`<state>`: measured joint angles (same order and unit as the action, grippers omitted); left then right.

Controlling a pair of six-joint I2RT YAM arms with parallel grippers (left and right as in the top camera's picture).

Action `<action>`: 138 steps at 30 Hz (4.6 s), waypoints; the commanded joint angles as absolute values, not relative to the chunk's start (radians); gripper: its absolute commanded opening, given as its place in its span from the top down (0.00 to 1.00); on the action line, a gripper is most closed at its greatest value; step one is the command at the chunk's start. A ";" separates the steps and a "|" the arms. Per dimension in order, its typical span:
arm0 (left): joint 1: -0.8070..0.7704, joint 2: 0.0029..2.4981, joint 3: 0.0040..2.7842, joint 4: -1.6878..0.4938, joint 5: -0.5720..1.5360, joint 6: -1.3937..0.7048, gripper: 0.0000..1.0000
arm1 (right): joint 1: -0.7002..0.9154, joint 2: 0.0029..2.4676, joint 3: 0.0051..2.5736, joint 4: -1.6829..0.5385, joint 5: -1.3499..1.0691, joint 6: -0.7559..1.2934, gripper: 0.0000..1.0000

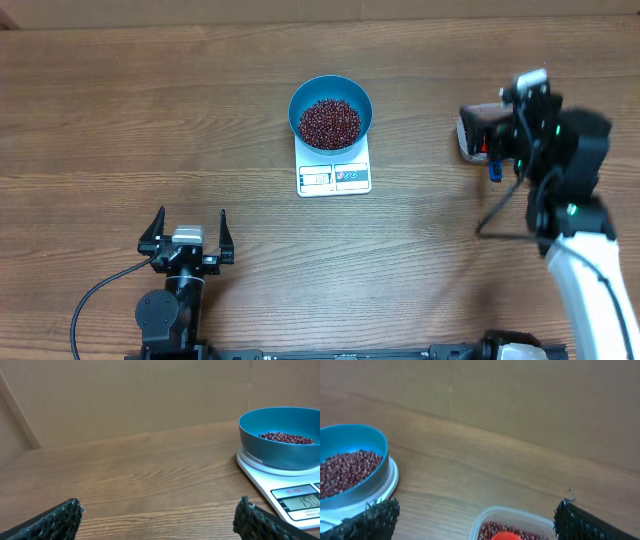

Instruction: Scoop item into bowl and weigh 150g on scale

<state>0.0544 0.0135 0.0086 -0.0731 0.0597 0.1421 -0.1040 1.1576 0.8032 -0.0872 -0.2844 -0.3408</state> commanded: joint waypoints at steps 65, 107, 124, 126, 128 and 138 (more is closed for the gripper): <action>0.061 0.004 0.005 -0.076 0.048 0.150 0.00 | 0.000 0.002 0.008 -0.084 -0.027 -0.078 0.00; 0.061 0.004 0.005 -0.076 0.048 0.150 0.00 | 0.000 0.002 0.008 -0.084 -0.027 -0.078 0.00; 0.061 0.004 0.005 -0.076 0.048 0.150 0.00 | 0.000 0.002 0.008 -0.084 -0.027 -0.078 0.00; 0.061 0.004 0.005 -0.076 0.048 0.150 0.00 | 0.000 0.002 0.008 -0.084 -0.027 -0.078 0.00; 0.061 0.004 0.005 -0.076 0.048 0.150 0.00 | 0.000 0.002 0.008 -0.084 -0.027 -0.078 0.00; 0.061 0.004 0.005 -0.076 0.048 0.150 0.00 | 0.000 0.002 0.008 -0.084 -0.027 -0.078 0.00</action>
